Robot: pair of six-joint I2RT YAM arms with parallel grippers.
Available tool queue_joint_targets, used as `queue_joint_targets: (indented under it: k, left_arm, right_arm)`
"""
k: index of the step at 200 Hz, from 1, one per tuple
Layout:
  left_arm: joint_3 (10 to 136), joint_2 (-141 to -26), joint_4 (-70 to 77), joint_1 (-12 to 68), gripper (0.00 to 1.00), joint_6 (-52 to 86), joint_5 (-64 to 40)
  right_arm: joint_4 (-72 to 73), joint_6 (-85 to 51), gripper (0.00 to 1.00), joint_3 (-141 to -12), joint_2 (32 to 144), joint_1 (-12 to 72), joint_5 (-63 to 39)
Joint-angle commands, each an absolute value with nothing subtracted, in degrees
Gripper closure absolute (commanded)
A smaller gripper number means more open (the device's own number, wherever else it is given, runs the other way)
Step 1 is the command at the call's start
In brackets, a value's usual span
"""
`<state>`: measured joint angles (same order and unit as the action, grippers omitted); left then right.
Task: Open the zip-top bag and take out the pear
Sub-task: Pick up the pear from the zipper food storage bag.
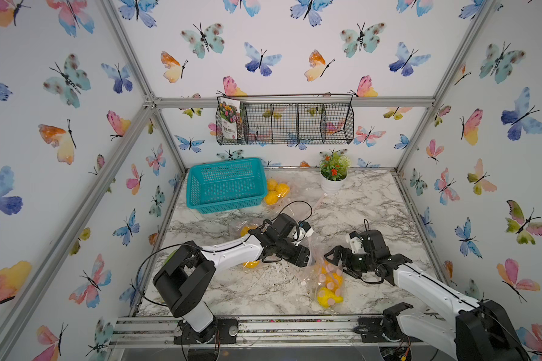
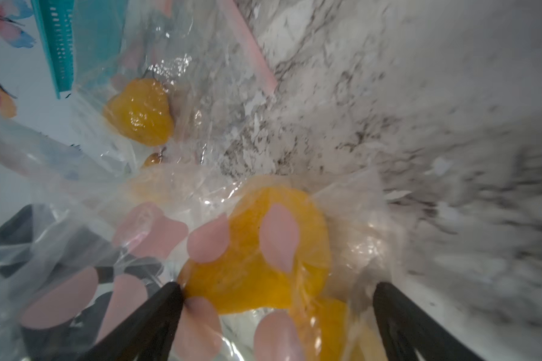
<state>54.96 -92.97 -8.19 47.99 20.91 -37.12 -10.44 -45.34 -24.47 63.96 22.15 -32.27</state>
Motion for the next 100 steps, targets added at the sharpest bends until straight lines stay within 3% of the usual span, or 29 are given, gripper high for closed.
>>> queue_joint_targets:
  k: [1, 61, 100]
  left_arm:
    - [54.54, -94.08, -10.4, 48.1, 0.59, 19.74, -35.48]
    - [52.18, -89.06, -12.39, 47.91, 0.59, 20.21, -26.11]
    - [50.87, -85.84, -19.67, 45.61, 0.57, 25.53, -9.97]
  right_arm:
    - [-2.91, -46.8, 0.1, -23.7, 67.41, 22.07, -36.57]
    - [-3.57, -40.76, 0.95, -34.83, 73.34, 22.14, -31.51]
    - [-8.97, -35.78, 0.97, -43.11, 73.56, 22.18, -32.12]
